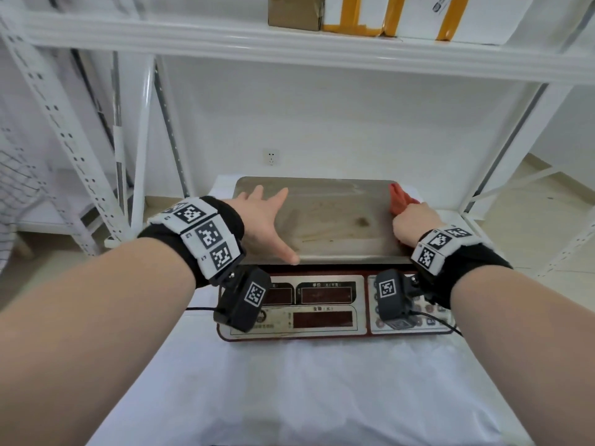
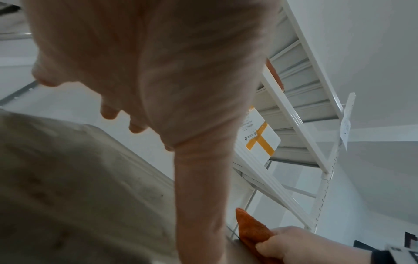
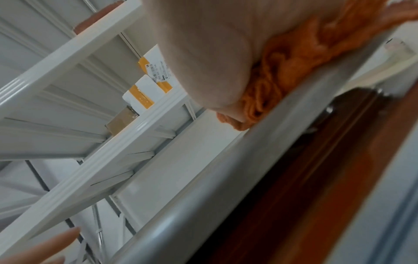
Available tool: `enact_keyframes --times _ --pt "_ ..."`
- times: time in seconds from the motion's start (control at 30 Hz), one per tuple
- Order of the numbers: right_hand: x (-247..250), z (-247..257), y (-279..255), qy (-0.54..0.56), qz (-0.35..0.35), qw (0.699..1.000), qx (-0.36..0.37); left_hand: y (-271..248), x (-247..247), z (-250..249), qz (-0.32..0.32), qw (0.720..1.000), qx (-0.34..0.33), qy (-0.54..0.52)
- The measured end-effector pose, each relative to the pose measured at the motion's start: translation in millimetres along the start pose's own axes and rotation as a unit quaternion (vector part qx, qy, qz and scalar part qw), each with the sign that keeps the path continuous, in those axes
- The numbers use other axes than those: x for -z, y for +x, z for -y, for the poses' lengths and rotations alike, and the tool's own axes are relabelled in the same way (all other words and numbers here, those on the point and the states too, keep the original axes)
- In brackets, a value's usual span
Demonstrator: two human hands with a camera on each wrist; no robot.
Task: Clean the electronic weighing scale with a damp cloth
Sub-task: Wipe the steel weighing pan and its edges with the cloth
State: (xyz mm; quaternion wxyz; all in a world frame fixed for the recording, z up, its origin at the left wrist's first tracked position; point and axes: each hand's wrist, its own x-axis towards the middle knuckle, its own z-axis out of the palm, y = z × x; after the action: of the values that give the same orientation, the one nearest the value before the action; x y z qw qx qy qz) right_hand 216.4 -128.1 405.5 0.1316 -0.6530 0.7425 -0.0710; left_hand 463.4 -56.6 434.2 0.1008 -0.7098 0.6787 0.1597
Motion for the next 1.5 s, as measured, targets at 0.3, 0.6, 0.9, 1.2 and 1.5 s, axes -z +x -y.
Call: enact_keyframes --times 0.3,0.6,0.9,1.2,1.5 --pt "-17.0 18.5 -4.3 -0.004 0.000 0.998 0.055 -5.6 2.1 4.2 0.005 0.999 0.048 -0.013" --pt "-26.2 36.0 -14.7 0.012 -0.055 0.998 -0.005 -10.4 -4.4 6.1 -0.009 0.998 0.037 -0.057" --pt "-20.8 31.7 -17.5 0.033 -0.022 0.999 0.027 -12.1 -6.9 3.9 -0.017 0.998 0.059 -0.035" --pt "-26.7 39.9 -32.2 -0.020 -0.019 0.995 0.093 -11.7 -7.1 2.4 -0.032 0.997 0.060 -0.022" --pt "-4.6 16.9 -33.4 0.013 0.020 0.995 0.100 -15.3 -2.0 -7.3 -0.024 0.996 0.075 0.029"
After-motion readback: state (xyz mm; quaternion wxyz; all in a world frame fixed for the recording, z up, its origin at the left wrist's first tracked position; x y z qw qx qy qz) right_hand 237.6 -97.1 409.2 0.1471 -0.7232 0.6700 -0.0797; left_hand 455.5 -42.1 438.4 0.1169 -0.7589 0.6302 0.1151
